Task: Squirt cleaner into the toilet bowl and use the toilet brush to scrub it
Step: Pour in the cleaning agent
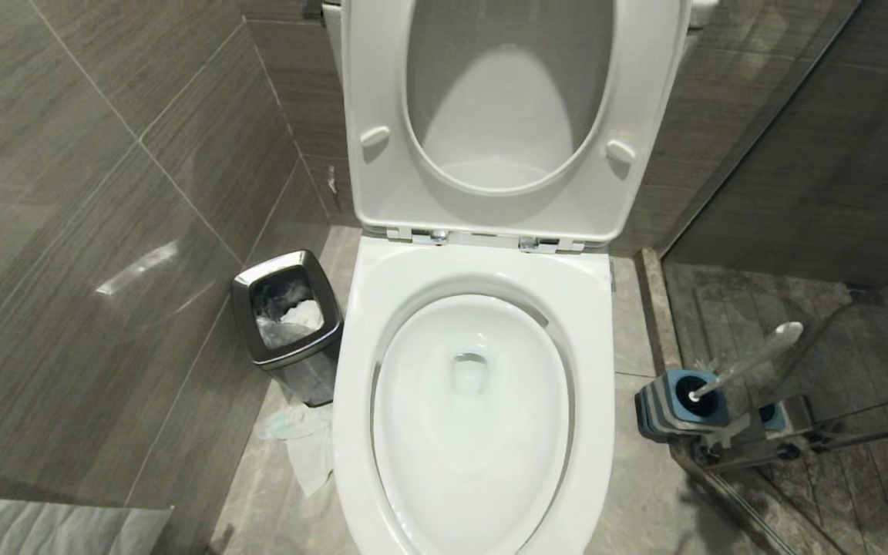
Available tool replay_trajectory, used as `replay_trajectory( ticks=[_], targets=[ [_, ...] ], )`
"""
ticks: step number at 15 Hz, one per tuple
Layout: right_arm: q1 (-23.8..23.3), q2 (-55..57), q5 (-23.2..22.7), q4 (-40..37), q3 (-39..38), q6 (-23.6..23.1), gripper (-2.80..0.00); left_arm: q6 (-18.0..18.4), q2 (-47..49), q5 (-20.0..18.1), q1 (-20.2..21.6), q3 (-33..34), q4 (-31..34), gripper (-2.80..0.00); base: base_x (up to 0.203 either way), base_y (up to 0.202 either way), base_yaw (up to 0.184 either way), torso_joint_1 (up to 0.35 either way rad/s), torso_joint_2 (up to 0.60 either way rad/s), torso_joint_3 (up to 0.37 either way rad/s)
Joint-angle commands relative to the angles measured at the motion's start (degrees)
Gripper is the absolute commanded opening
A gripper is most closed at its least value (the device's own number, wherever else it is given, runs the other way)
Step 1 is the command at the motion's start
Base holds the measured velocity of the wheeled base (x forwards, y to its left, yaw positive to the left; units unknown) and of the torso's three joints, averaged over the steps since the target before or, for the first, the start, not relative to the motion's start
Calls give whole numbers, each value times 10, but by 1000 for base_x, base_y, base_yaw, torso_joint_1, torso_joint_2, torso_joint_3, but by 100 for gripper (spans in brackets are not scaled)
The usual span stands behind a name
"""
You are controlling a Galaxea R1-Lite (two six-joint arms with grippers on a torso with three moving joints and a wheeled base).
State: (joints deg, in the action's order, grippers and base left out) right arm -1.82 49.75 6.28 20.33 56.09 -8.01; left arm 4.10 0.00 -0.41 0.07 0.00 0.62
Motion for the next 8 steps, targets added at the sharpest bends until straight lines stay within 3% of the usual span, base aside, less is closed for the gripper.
replay_trajectory(
  ticks=[1,8],
  targets=[
    [0,2,-6,1,-8,-2,-280,0,0,0,0,0,0,-280,0,0,0,7,-2,217],
    [0,2,-10,3,-26,-4,-280,0,1,0,0,0,0,-280,0,0,0,3,2,199]
  ],
)
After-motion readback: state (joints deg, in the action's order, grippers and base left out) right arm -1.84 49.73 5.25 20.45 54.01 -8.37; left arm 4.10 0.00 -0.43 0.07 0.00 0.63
